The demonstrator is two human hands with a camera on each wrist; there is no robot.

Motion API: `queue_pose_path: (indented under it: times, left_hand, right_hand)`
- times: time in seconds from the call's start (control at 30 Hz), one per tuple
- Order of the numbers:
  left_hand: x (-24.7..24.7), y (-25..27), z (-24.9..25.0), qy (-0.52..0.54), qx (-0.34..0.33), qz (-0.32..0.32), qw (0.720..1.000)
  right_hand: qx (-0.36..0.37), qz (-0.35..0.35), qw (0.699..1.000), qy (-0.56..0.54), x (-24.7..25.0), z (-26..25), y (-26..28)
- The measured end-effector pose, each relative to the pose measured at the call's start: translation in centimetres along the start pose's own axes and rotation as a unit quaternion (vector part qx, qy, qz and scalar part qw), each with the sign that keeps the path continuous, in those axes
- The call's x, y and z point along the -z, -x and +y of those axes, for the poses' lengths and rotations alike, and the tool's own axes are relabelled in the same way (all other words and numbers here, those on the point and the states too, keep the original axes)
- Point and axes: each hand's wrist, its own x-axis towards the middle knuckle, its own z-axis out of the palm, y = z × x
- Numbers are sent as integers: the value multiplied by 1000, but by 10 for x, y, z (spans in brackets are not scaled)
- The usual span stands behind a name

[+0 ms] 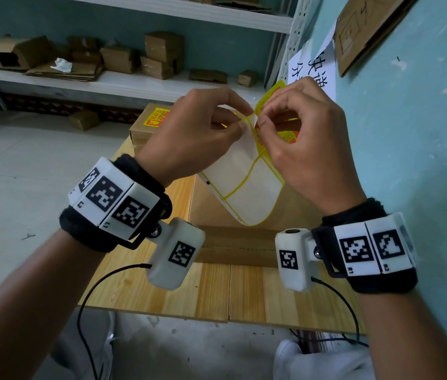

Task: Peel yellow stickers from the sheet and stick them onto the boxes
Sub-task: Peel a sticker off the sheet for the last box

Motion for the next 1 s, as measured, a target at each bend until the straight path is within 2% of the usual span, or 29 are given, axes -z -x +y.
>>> queue_pose_path:
  times: [0.4,1.0]
  left_hand:
    - [-1,-2,-4,10,-11,-38,999]
    - [5,1,2,1,2,-36,999]
  right_hand:
    - [0,-10,1000,-2,-1,-2,2]
    - [-15,0,1000,12,4,1,1]
